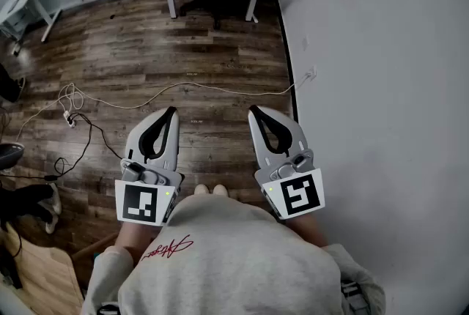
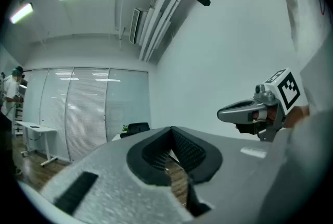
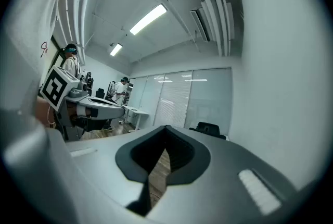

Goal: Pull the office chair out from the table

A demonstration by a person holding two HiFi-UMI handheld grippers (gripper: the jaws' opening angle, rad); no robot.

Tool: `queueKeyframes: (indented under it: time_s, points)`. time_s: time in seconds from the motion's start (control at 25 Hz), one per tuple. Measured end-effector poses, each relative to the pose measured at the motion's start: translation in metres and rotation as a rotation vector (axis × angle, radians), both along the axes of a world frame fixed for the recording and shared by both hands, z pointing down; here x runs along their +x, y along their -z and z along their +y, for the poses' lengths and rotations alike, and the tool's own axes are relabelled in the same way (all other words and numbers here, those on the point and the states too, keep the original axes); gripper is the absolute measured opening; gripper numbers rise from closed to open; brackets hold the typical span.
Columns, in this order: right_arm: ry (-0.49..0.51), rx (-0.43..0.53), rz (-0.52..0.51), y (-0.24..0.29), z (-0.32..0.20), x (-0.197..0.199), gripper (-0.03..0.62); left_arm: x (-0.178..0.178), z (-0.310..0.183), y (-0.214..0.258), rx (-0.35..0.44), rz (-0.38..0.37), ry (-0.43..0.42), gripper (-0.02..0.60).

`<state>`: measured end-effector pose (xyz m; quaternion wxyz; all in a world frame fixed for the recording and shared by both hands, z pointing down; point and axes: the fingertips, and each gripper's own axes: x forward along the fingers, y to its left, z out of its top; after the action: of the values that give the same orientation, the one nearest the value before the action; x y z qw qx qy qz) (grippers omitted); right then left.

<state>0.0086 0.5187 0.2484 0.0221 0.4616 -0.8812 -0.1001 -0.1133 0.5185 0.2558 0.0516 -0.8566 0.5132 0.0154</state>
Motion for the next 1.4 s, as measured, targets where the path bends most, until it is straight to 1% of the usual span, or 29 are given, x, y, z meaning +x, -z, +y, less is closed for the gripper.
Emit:
queueKeyframes:
  time_s: [0.16,0.24,0.4,0.56,0.8,0.88,1.0,1.12,1.16,1.24,1.36,1.4]
  points:
    - [-0.014,-0.061,0.05,-0.015,0.004,0.005,0.0,-0.002,0.002,0.002,0.001,-0.004,-0.001,-0.003]
    - [-0.014,-0.055,0.046,-0.013,0.004,0.006,0.0,0.0,0.002,0.003,0.004,-0.005,-0.002,-0.003]
    - [-0.003,-0.002,0.004,0.0,0.001,0.006,0.0,0.005,0.002,0.005,0.01,-0.009,-0.004,-0.003]
    - [0.0,0.004,0.007,0.0,0.001,0.009,0.0,0.008,0.002,0.004,0.013,-0.006,-0.003,-0.003]
    - [0.0,-0.03,0.026,-0.012,-0.001,0.018,0.0,0.014,0.003,0.003,0.013,-0.005,0.009,-0.003]
    - [0.004,-0.052,0.035,-0.017,-0.001,0.024,0.001,0.019,0.002,0.001,0.01,-0.006,0.006,-0.003]
    - [0.01,-0.052,0.031,-0.02,-0.003,0.031,0.001,0.03,0.002,-0.001,0.017,-0.009,-0.002,-0.003]
    - [-0.013,-0.093,0.057,-0.033,-0.007,0.044,0.0,0.039,0.003,-0.003,0.029,-0.016,0.006,-0.003]
    - [-0.011,-0.089,0.054,-0.033,-0.007,0.046,0.002,0.043,0.003,-0.004,0.029,-0.016,0.008,-0.003]
    - [0.012,-0.052,0.032,-0.027,-0.008,0.047,0.001,0.047,0.004,-0.005,0.021,-0.013,0.016,-0.003]
    - [0.019,-0.082,0.054,-0.034,-0.007,0.05,0.0,0.046,0.005,-0.007,0.007,-0.013,0.032,-0.003]
    - [0.023,-0.077,0.05,-0.032,-0.007,0.05,0.0,0.045,0.004,-0.008,0.003,-0.013,0.036,-0.003]
